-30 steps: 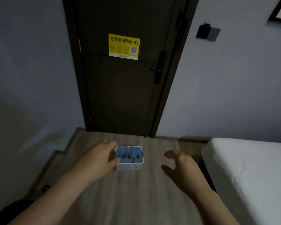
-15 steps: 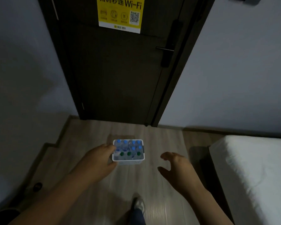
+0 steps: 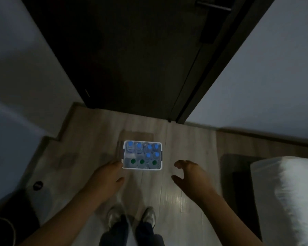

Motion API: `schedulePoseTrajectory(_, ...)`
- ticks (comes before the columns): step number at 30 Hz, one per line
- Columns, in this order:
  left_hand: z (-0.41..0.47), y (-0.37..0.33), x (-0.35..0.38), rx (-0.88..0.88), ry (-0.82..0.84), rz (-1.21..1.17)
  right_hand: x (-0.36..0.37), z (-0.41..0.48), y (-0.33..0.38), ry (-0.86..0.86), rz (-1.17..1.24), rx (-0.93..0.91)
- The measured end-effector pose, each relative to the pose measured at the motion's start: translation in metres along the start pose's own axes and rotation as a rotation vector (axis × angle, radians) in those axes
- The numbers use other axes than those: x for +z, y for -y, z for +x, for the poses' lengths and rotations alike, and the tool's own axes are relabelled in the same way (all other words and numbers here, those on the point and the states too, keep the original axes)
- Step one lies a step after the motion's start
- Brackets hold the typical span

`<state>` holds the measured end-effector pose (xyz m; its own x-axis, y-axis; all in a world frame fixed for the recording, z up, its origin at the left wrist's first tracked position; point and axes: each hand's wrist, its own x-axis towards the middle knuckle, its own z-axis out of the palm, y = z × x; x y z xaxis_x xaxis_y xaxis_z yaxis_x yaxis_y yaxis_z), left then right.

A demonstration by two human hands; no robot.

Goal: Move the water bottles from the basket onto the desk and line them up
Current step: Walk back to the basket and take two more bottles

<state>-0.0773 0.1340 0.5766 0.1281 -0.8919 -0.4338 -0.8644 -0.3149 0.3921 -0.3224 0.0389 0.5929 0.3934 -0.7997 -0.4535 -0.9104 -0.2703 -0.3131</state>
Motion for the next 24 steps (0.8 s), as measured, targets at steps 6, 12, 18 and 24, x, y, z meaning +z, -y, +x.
schedulePoseTrajectory(6, 0.070, 0.034, 0.053, -0.046, 0.060, 0.010, 0.054, 0.067, -0.021, 0.040, 0.046, 0.028)
schedulePoseTrajectory(12, 0.135, 0.071, 0.114, -0.038, 0.135, -0.003, 0.122, 0.128, -0.044, 0.070, 0.071, 0.071)
schedulePoseTrajectory(18, 0.189, 0.109, 0.177, -0.021, 0.160, -0.035, 0.191, 0.181, -0.069, 0.071, 0.110, 0.111)
schedulePoseTrajectory(24, 0.235, 0.148, 0.243, -0.019, 0.110, -0.115, 0.266, 0.231, -0.094, 0.015, 0.150, 0.113)
